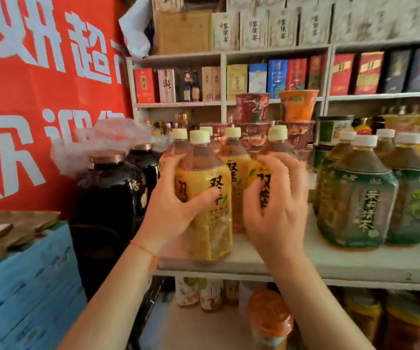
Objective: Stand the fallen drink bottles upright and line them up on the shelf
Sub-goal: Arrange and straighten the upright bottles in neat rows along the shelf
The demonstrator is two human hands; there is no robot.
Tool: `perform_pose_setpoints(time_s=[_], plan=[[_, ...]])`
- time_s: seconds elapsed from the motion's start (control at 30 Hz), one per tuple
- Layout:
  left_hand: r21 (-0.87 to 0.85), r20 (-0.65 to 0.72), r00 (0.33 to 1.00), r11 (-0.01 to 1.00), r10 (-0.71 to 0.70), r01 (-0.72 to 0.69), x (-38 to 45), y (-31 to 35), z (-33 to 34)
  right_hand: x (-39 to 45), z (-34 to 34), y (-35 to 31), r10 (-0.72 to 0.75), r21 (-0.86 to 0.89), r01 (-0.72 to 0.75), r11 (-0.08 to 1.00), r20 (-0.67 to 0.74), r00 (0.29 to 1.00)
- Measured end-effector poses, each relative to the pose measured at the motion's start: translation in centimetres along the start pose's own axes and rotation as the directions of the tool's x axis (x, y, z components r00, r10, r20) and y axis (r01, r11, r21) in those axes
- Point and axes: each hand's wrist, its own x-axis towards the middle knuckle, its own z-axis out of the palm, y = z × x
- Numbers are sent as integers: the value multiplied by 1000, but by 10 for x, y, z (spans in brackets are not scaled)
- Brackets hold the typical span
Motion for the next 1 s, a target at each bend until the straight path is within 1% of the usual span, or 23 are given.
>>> perform_pose_setpoints(time_s=[0.03, 0.07, 0.1, 0.17, 0.2, 0.23, 0.3, 0.37, 0.4, 0.43, 0.57, 0.7, 0.83, 1.0], plan=[[48, -38, 999, 999, 15, -13, 1, -2, -1, -3, 2, -9, 7, 74, -11, 997, 51, 999], [93, -101, 994, 995, 36, -26, 2, -3, -2, -5, 5, -19, 49, 125, -66, 990, 132, 990], [113, -167, 984, 992, 64, -46, 4, -5, -6, -7, 10, -29, 107, 133, -139, 981, 223, 969], [118, -243, 965, 990, 100, -73, 12, -9, -13, -13, 23, -38, 214, 45, -249, 968, 377, 901], [127, -262, 961, 990, 92, -60, 16, -12, -16, -15, 31, -38, 258, -20, -277, 961, 428, 866], [141, -268, 961, 990, 66, -29, 22, -17, -19, -17, 38, -40, 304, -77, -302, 950, 449, 840], [144, -228, 973, 986, -49, 83, 33, -29, -24, -18, 48, -42, 371, -132, -350, 928, 433, 821], [50, -96, 981, 984, -167, 172, 43, -40, -27, -19, 52, -42, 389, -191, -340, 921, 383, 838], [3, -38, 982, 982, -187, 187, 44, -45, -27, -19, 53, -42, 396, -225, -334, 915, 355, 847], [-16, -13, 984, 984, -177, 177, 45, -50, -26, -18, 52, -41, 404, -254, -332, 908, 326, 855], [28, -36, 994, 995, -99, 100, 45, -61, -21, -15, 43, -33, 402, -318, -316, 894, 257, 879], [74, -67, 993, 992, -96, 101, 47, -63, -20, -13, 34, -21, 419, -366, -326, 872, 215, 882], [91, -48, 994, 991, -94, 98, 47, -64, -23, -9, 25, -4, 429, -433, -332, 838, 146, 892], [105, -59, 994, 990, -93, 99, 47, -66, -24, -3, 15, 9, 455, -453, -352, 819, 140, 879]])
